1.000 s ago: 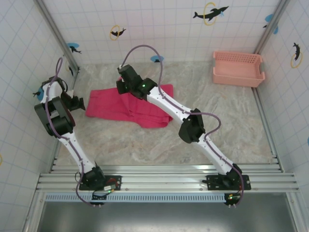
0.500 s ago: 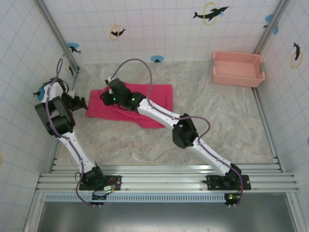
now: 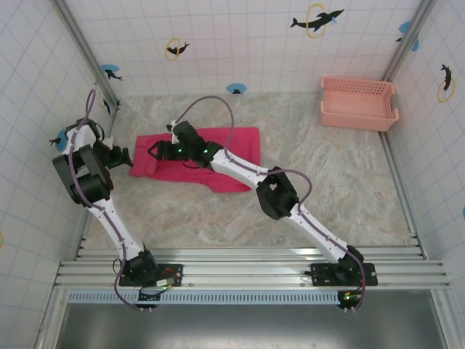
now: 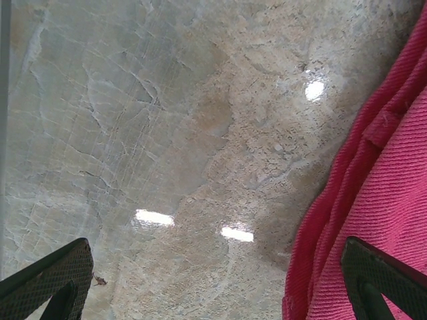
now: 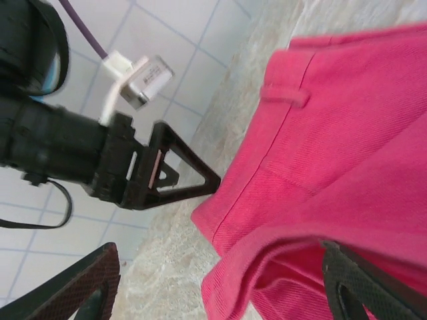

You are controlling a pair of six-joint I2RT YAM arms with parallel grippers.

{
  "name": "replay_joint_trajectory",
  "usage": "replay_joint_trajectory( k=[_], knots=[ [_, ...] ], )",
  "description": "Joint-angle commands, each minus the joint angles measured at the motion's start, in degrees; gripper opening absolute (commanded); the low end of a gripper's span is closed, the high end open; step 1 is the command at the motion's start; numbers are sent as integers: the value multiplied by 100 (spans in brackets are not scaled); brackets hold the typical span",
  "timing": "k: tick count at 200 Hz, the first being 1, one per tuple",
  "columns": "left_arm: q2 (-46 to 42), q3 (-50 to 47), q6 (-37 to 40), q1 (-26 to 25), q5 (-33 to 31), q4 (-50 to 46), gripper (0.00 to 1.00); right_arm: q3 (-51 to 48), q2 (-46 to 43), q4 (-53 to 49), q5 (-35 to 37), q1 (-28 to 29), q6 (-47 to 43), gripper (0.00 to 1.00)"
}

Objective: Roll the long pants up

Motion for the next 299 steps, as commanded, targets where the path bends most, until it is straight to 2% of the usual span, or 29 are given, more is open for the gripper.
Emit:
replay_joint_trajectory(
  k=[1,15,29,46,77,91,130,144,160,198,227,248,269,299],
  knots=[
    [-603,-112,-68,-97,-245,120,97,-1182,-1777,694,-47,-268,-519,82],
    [-896,-144,-39,-315,-340,196,97,-2074,-2445,586,331,-449,-644,82],
    [-1193,-149,93,-758,-617,240,97,-2891,-3030,541,507,-657,-718,82],
    [-1571,-254,360,-1541,-914,430,97,-3821,-3505,486,639,-964,-703,82],
    [-2106,-704,851,-3004,-808,954,97,-5494,-4257,775,645,-1468,-568,81],
    [-2100,-818,1002,-3422,-497,1043,97,-6061,-4530,876,754,-1600,-556,81],
    [-1433,-896,1033,-4255,-1085,1069,97,-6710,-4625,1126,656,-1688,-481,80],
    [-1132,-745,860,-4420,-1506,1009,97,-6669,-4438,1114,580,-1631,-465,80],
    [-814,-544,691,-4461,-1546,983,97,-6664,-4197,1278,506,-1565,-328,79],
    [-534,-323,472,-4569,-894,1070,97,-6476,-3652,1196,431,-1453,-184,78],
    [-272,-209,480,-4596,-861,1040,97,-6476,-3445,1221,483,-1438,-128,77],
    [-217,-110,445,-4604,-457,912,97,-6470,-3379,1091,541,-1453,-128,77],
    [-501,-420,241,-4642,133,1398,97,-6514,-3354,984,666,-1482,-127,77],
    [218,177,155,-4679,-43,820,97,-6542,-3263,938,686,-1528,-41,77]
  ],
)
